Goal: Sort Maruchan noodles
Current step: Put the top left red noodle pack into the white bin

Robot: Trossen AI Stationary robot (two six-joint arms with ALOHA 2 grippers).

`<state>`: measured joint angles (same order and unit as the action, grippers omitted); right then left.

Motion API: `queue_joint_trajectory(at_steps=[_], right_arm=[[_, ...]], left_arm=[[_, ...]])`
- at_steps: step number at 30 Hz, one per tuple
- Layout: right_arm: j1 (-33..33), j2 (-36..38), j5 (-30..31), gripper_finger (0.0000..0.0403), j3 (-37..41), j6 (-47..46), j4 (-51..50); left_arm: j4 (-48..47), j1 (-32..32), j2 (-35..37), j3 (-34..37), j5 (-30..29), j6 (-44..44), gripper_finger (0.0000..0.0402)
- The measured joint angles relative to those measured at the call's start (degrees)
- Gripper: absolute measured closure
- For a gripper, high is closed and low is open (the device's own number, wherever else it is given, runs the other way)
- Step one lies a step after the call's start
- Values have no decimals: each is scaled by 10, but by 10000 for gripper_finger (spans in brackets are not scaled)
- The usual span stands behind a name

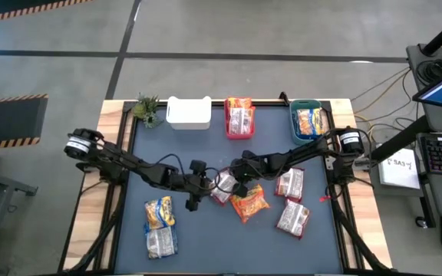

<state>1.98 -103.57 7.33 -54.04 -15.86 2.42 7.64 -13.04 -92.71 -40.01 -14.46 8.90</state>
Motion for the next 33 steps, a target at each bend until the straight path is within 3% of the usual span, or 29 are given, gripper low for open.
queue_joint_trajectory(at_steps=[6, 13, 21, 25, 33], right_arm=[[0, 0, 1, 394, 0, 3, 1], [0, -1, 1, 394, 1, 4, 10], [-1, -1, 0, 394, 1, 7, 15], [-2, -1, 0, 394, 1, 9, 14], [-2, 9, 1, 394, 1, 16, 9]], left_arm=[[5, 0, 0, 17, 0, -35, 210], [74, 0, -3, 55, -1, -39, 214], [84, -1, -65, 31, -23, -36, 220], [84, -3, -98, 7, -25, -35, 256], [65, -3, -80, 0, -15, -35, 381]])
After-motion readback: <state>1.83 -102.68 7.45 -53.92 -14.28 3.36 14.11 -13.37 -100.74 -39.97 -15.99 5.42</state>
